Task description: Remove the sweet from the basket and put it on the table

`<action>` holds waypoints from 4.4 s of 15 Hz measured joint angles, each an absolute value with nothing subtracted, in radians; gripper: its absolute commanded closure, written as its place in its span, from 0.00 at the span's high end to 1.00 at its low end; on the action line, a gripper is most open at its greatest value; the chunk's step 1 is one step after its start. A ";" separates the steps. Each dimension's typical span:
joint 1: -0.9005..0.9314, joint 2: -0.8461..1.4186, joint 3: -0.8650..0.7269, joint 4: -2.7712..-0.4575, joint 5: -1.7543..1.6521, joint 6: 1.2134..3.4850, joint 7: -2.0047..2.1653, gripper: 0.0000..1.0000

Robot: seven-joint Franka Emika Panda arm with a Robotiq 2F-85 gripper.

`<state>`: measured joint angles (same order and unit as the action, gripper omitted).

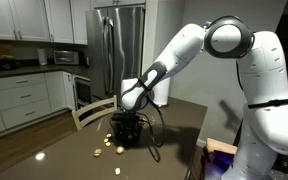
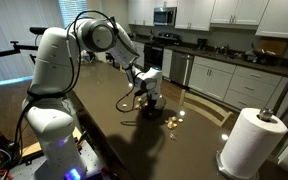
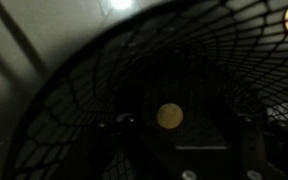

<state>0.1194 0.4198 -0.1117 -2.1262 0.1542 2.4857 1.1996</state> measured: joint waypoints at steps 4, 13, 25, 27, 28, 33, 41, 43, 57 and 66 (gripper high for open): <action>0.137 0.413 -0.125 -2.126 0.093 2.486 1.248 0.12; 0.137 0.412 -0.128 -2.126 0.059 2.486 1.270 0.05; 0.203 0.288 -0.134 -2.141 -0.114 2.421 1.456 0.06; 0.212 0.245 -0.125 -2.143 -0.153 2.373 1.501 0.05; 0.213 0.221 -0.118 -2.143 -0.172 2.346 1.521 0.05; 0.209 0.125 -0.079 -2.142 -0.214 2.273 1.558 0.05; 0.199 0.102 0.019 -2.109 -0.214 2.276 1.416 0.05; 0.199 0.115 0.043 -2.093 -0.214 2.276 1.362 0.05; 0.286 0.384 0.132 -1.937 -0.214 2.274 1.052 0.05; 0.346 0.493 0.129 -1.880 -0.214 2.274 1.014 0.59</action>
<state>0.3462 0.4934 0.1288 -1.8801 -0.2138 2.2736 1.0142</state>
